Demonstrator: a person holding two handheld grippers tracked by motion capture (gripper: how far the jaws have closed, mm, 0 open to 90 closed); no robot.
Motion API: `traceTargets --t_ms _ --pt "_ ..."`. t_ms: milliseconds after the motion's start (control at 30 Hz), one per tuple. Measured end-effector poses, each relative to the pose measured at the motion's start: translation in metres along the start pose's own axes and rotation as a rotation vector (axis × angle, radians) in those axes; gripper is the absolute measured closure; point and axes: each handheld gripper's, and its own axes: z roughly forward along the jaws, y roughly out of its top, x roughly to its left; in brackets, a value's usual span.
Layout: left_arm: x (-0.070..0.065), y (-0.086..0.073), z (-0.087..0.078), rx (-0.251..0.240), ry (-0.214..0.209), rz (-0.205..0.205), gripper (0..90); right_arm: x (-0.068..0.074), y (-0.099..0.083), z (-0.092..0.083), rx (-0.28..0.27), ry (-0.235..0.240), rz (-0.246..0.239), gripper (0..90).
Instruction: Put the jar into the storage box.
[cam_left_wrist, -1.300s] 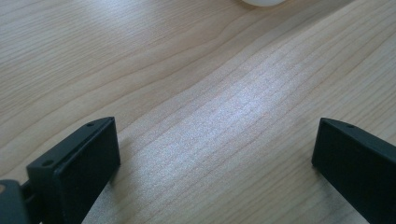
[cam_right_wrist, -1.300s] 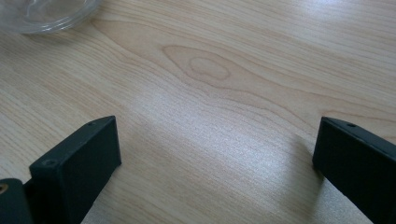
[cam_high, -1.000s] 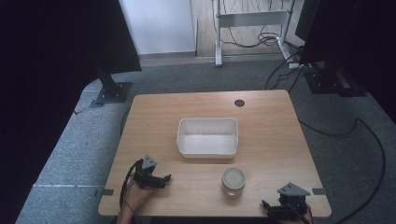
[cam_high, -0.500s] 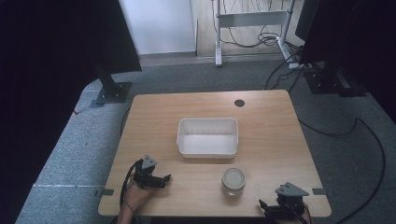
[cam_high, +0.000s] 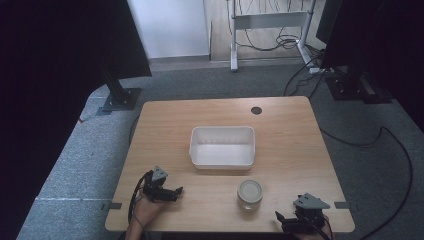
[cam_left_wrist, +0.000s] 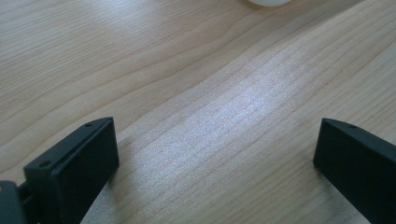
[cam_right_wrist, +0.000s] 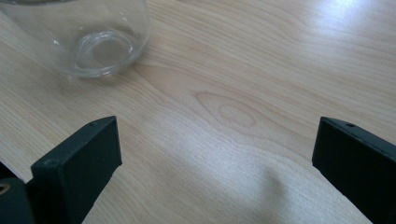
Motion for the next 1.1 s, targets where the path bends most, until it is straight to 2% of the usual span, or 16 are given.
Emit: traceTargets --t_ms 567,1100 --pt "0.0 0.0 0.0 0.0 0.001 0.001 0.0 0.004 0.012 0.001 -0.022 0.039 -0.014 0.0" --pt "0.0 0.0 0.0 0.0 0.006 -0.006 0.0 0.013 0.031 0.007 -0.051 0.088 -0.048 0.0"
